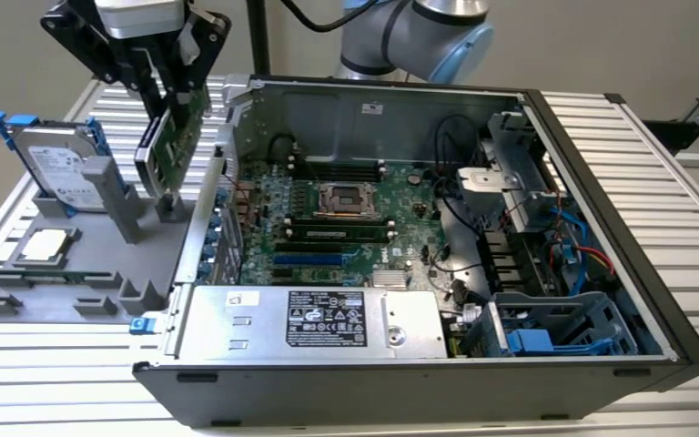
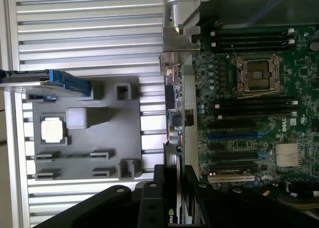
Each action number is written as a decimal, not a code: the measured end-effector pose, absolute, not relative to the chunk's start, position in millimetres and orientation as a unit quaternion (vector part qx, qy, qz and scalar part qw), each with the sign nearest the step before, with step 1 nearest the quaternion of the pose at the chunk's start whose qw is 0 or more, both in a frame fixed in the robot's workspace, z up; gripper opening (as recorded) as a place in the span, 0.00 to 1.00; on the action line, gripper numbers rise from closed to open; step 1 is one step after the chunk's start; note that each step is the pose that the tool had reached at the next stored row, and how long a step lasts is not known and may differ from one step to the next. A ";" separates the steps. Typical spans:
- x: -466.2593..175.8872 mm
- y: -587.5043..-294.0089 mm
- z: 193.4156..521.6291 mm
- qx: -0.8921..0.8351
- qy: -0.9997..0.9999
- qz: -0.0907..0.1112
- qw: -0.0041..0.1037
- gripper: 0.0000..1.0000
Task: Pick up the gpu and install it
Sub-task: 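Pick up the gpu and move the gpu toward the slot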
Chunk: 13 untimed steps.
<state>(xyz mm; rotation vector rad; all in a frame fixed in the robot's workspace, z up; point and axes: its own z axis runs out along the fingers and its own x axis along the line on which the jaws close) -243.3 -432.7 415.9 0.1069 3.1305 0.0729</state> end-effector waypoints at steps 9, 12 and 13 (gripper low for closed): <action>-230.2 -432.6 416.0 0.034 0.999 0.023 0.004 0.00; -226.1 -432.6 416.0 0.034 0.999 0.023 0.004 0.00; -224.8 -432.6 416.0 0.034 0.999 0.023 0.004 0.00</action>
